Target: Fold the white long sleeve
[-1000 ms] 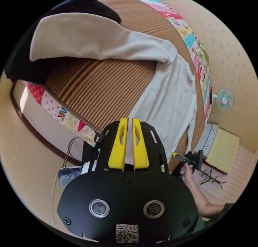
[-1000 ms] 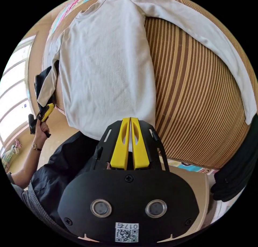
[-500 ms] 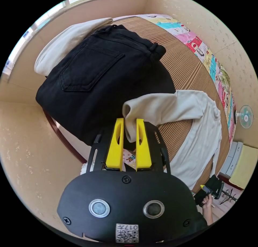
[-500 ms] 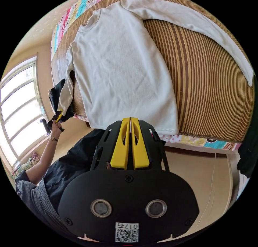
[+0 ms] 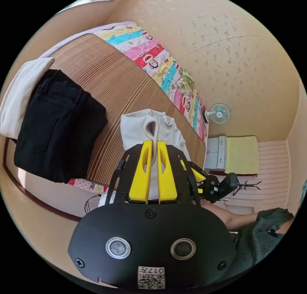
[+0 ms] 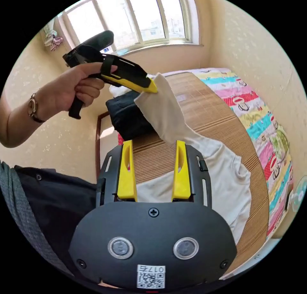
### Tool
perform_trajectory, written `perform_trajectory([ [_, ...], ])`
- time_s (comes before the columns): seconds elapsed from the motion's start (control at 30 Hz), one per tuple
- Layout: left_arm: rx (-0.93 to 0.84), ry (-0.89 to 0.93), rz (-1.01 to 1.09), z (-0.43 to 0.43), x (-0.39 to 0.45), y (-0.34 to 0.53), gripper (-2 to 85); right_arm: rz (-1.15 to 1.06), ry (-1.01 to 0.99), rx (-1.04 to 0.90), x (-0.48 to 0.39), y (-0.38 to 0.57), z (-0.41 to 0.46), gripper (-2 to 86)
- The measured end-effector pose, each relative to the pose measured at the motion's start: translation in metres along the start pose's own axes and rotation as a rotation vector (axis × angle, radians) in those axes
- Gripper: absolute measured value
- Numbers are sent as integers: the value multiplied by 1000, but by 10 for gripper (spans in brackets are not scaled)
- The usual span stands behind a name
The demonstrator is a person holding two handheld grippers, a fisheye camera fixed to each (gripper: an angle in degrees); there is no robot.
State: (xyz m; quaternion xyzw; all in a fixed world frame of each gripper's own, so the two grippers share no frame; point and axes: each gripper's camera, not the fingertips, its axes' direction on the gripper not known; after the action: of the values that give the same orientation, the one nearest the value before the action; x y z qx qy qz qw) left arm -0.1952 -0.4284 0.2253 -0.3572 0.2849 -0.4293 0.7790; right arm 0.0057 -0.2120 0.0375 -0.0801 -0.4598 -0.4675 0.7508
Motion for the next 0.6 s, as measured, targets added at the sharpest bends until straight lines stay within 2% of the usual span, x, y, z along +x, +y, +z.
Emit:
perform_trajectory([
  [0.03, -2, 32, 40, -7, 16, -3, 29, 25, 85, 15, -1, -20, 2, 123],
  [0.1, 55, 64, 112, -30, 35, -3, 44, 52, 131, 66, 9, -38, -5, 75],
  [0.17, 217, 60, 164, -83, 42, 4, 63, 111, 83, 101, 38, -39, -19, 56],
  [0.23, 279, 65, 184, -116, 37, 8, 64, 164, -17, 172, 93, -12, -50, 49],
  [0.4, 158, 20, 138, -118, -3, 3, 71, 369, -217, 359, 233, 115, -109, 41],
  [0.47, 48, 33, 81, -85, -26, 1, 78, 490, -209, 409, 280, 173, -115, 37],
  [0.6, -36, -24, 31, -25, -52, -3, 79, 832, -196, 414, 366, 299, -95, 29],
])
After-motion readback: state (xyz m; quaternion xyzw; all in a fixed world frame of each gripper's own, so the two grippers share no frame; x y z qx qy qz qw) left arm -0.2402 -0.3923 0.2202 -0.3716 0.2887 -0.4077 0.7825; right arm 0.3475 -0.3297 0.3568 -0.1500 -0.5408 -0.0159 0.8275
